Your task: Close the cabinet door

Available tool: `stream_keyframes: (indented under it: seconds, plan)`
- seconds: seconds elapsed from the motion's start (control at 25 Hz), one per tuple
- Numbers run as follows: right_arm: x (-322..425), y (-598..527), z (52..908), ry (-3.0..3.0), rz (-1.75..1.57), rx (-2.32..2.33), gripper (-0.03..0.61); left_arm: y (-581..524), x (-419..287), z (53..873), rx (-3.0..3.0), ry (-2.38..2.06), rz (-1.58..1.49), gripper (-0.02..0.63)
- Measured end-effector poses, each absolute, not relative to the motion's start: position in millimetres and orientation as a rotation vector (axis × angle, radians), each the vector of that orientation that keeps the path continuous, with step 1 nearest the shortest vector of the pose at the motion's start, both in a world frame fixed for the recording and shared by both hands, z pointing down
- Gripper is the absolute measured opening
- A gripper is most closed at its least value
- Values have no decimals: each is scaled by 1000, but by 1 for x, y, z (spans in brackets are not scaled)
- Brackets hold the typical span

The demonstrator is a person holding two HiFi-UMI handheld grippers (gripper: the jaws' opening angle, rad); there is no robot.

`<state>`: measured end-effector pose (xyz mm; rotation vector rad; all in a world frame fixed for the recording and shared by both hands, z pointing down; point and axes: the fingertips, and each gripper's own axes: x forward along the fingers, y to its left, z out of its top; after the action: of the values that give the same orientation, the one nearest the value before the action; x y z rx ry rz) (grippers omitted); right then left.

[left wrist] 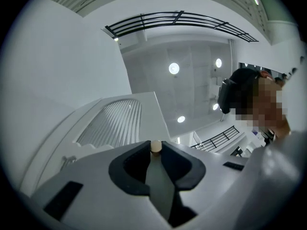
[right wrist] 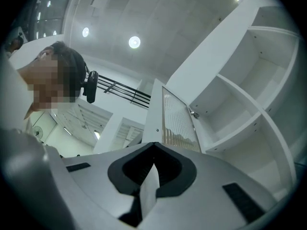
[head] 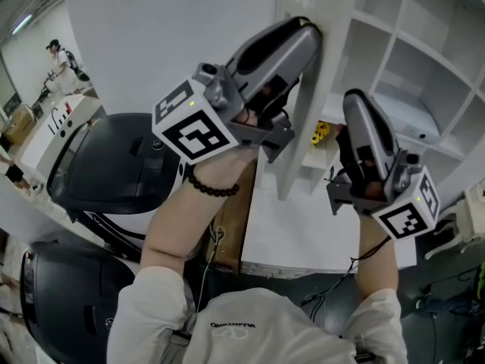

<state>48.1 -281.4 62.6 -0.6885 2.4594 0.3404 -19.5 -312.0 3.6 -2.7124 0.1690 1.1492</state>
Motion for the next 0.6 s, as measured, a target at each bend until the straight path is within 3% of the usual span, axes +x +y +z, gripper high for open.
stream_keyframes:
  seconds: [0.6]
  plan:
    - [121, -282, 70, 2397, 409, -895, 9, -313, 51, 4, -2646, 263, 1062, 71]
